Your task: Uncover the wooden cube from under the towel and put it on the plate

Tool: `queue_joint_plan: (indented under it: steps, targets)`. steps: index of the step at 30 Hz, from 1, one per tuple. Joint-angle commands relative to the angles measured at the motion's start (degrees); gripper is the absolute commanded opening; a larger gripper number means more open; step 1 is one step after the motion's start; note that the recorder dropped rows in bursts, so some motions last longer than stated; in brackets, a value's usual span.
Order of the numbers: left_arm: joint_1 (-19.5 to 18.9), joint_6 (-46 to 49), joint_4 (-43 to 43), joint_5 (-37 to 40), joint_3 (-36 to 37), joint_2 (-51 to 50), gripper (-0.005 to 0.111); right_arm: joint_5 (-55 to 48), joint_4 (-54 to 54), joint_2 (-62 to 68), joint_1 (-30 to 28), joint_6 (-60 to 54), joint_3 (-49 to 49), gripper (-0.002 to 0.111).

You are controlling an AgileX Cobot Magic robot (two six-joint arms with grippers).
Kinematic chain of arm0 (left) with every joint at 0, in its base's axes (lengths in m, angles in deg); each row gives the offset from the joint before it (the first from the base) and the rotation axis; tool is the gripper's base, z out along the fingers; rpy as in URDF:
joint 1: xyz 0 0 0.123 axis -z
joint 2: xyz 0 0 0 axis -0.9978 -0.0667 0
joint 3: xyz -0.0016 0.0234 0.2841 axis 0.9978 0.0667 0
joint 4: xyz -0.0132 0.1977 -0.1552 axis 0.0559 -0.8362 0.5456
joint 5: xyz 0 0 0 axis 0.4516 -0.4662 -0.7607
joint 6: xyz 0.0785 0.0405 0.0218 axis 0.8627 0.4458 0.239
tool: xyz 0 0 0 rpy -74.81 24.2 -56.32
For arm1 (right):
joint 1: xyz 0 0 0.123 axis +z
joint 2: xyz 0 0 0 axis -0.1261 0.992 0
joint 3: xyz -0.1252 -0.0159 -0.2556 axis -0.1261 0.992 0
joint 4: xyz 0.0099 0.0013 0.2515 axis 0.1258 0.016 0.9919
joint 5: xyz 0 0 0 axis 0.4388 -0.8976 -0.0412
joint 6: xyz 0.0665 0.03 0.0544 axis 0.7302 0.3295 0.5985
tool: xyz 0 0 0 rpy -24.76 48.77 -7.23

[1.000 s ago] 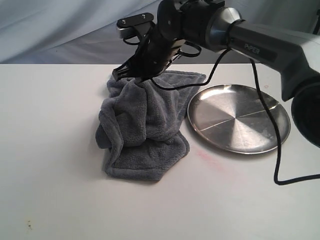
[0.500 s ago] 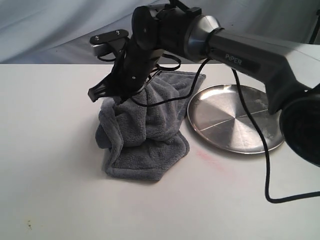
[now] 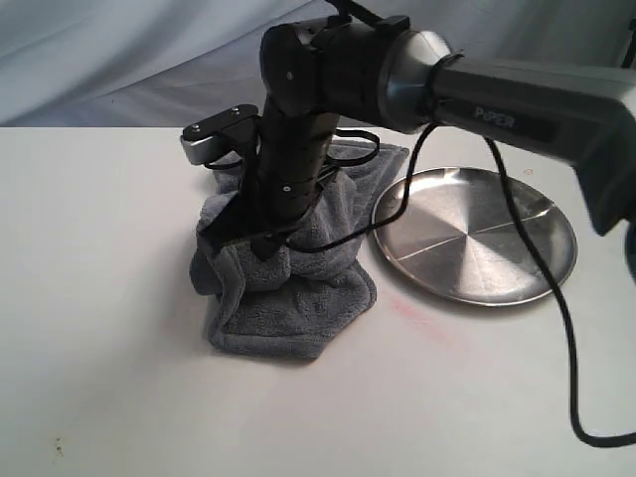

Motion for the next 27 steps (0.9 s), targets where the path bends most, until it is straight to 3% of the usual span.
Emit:
queue_joint_plan:
  steps: [1,5,12,17,27]
  targets:
    - [0.0,-0.1,0.0,-0.1,0.3,0.1,0.001,5.2,-1.5,-4.5,-3.3,-0.4,8.8,0.0]
    - [0.0,0.0,0.0,-0.1,0.3,0.1,0.001,9.2,-1.4,-6.8,-8.2,-0.1,14.2,0.0]
    - [0.0,0.0,0.0,-0.1,0.3,0.1,0.001,14.9,2.8,-7.2,-16.6,0.0,14.9,0.0]
    - [0.0,-0.2,0.0,-0.1,0.3,0.1,0.001,24.0,3.5,-6.5,-17.1,0.0,14.1,0.0]
    - [0.0,-0.2,0.0,-0.1,0.3,0.1,0.001,18.9,6.5,3.1,-16.4,0.0,-1.7,0.0]
